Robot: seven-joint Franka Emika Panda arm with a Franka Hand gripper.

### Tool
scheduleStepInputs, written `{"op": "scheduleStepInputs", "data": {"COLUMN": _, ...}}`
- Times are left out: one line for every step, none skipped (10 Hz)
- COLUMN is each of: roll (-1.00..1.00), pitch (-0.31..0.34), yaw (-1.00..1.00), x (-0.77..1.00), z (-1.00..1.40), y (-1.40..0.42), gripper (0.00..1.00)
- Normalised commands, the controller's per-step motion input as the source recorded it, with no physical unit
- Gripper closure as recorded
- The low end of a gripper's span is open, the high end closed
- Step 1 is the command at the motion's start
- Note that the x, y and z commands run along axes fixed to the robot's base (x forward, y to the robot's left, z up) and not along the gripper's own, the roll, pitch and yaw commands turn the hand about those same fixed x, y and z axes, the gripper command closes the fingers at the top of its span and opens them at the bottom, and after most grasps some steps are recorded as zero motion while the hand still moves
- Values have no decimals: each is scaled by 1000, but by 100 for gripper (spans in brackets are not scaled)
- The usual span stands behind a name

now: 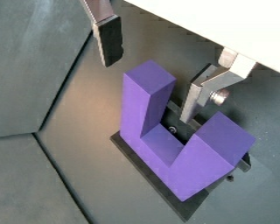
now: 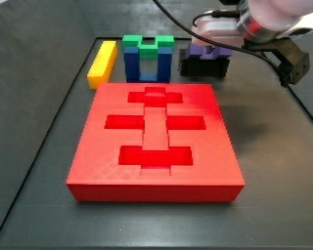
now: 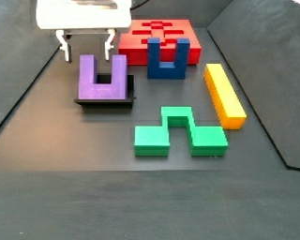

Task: Pick up the purple object. Move up. Place the purple object on the fixture. Regrasp the purple object. Move to above the board. Insert the purple object.
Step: Regrasp the purple object.

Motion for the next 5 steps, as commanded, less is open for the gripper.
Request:
{"op": "scheduleStepInputs", "data": {"roll": 109, "pitch": 51, "yaw": 117, "x": 663, "z": -131, "y": 43, "gripper": 0}}
{"op": "scheduleStepInputs", "data": {"roll": 140, "pitch": 66, "yaw": 114, "x": 683, "z": -134, "y": 37, "gripper": 0}}
{"op": "scheduleStepInputs", "data": {"roll": 183, "pitch": 86, "yaw": 109, "x": 711, "z": -134, "y": 40, "gripper": 0}}
{"op": "scheduleStepInputs", "data": {"roll": 203, "pitch": 71, "yaw": 111, "x": 683, "z": -154, "y": 37, "gripper": 0}}
{"op": "scheduleStepInputs", "data": {"roll": 220, "pitch": 77, "yaw": 109, "x": 691, "z": -146, "y": 63, "gripper": 0}}
